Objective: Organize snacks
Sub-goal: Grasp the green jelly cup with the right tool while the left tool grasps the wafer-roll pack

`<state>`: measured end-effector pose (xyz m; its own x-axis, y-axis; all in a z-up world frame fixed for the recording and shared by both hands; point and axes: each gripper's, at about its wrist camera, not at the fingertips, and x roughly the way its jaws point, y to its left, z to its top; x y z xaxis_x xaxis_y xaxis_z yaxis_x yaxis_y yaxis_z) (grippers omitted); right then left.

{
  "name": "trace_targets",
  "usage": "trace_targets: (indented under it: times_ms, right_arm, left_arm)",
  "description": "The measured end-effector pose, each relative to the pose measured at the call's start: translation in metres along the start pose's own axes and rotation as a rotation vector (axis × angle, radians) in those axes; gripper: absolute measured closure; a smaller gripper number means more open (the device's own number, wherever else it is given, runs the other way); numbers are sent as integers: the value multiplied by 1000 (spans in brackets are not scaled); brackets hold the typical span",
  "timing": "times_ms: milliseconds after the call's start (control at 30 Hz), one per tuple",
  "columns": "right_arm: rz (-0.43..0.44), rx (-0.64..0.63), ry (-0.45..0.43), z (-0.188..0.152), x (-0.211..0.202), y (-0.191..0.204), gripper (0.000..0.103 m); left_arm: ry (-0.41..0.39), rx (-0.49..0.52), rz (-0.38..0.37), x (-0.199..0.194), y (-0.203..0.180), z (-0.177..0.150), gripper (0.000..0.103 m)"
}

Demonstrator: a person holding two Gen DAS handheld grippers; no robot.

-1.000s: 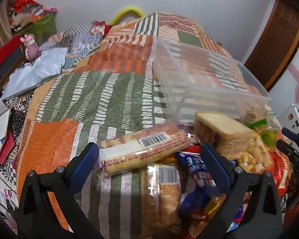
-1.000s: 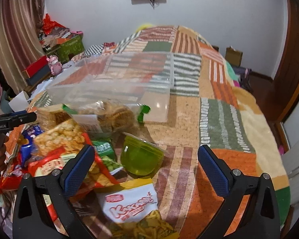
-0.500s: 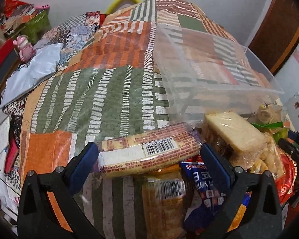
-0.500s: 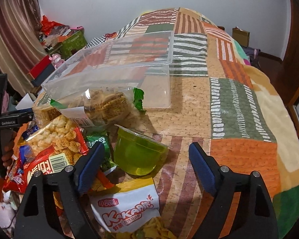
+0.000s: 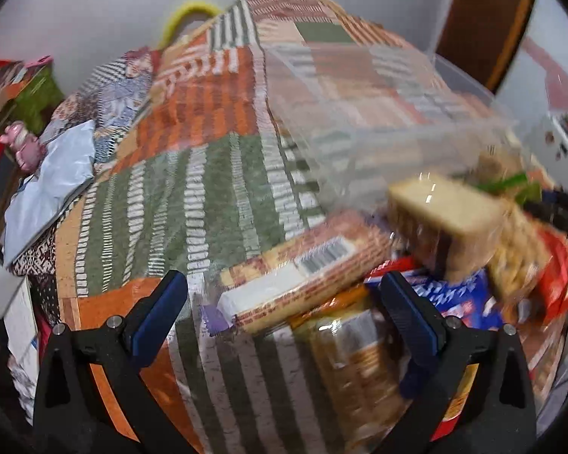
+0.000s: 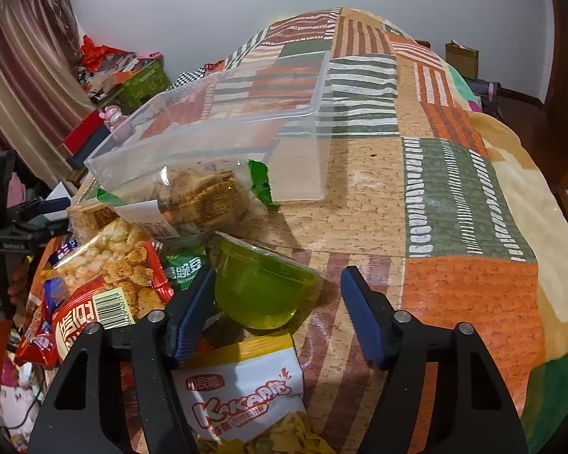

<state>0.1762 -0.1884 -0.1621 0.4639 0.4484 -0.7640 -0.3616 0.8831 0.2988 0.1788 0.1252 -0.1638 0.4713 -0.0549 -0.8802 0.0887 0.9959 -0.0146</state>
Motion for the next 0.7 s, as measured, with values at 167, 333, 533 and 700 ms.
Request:
trace_targets:
  times_ms: [167, 333, 533, 700]
  right_arm:
    - [-3, -2, 5, 1, 4, 0, 43]
    - [3, -3, 23, 4, 9, 0, 44]
    - [1, -17, 49, 8, 15, 1, 43]
    - [14, -23, 41, 5, 14, 1, 52]
  left_arm:
    - [61, -2, -12, 24, 3, 8, 0]
    - [68, 11, -46, 38, 1, 16, 0]
    - [66, -11, -47, 50, 2, 23, 0]
    - [22, -17, -48, 42, -4, 16, 19]
